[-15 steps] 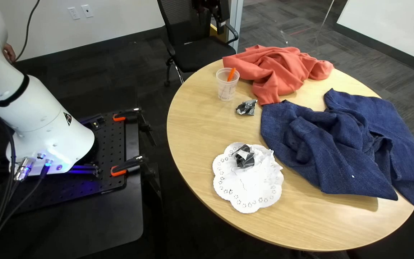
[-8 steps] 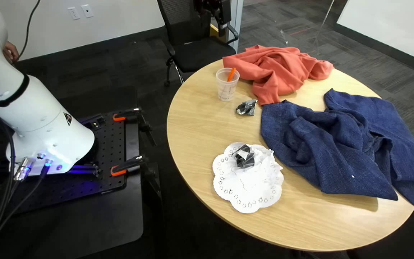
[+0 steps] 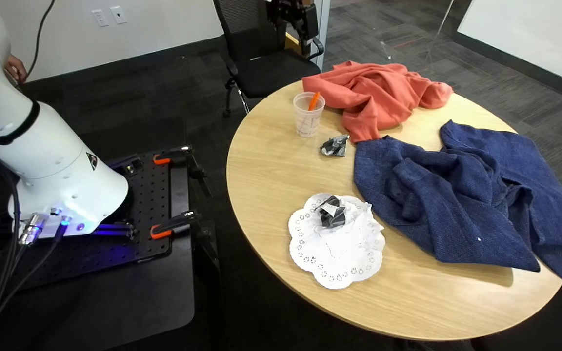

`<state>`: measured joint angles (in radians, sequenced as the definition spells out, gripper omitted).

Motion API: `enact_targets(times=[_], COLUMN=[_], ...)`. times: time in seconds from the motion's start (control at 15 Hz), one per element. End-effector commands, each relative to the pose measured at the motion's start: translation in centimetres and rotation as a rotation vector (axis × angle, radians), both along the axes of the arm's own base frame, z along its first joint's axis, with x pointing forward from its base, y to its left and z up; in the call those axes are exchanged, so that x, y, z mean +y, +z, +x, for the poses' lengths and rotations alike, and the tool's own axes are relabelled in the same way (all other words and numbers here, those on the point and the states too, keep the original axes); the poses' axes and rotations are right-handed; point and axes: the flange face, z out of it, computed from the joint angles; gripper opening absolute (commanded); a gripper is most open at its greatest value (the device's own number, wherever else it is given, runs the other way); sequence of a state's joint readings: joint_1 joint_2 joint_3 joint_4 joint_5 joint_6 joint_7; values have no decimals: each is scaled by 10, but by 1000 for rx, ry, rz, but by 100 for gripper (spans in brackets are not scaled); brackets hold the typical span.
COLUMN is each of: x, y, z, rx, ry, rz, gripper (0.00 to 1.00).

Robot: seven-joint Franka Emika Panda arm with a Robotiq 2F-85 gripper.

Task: Remove the pen from the plastic cup.

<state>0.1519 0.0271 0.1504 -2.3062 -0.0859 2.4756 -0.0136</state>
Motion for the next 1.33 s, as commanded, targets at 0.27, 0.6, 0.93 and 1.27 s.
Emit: enact_targets(times=[0.27, 0.6, 0.93, 1.27], x=[-10, -8, -2, 3], y=[-36, -58, -79, -93], z=[26, 36, 43, 53], rx=[1, 50, 77, 73], ry=[49, 82, 106, 100], rz=[-6, -3, 0, 1], gripper=[100, 100, 100, 76])
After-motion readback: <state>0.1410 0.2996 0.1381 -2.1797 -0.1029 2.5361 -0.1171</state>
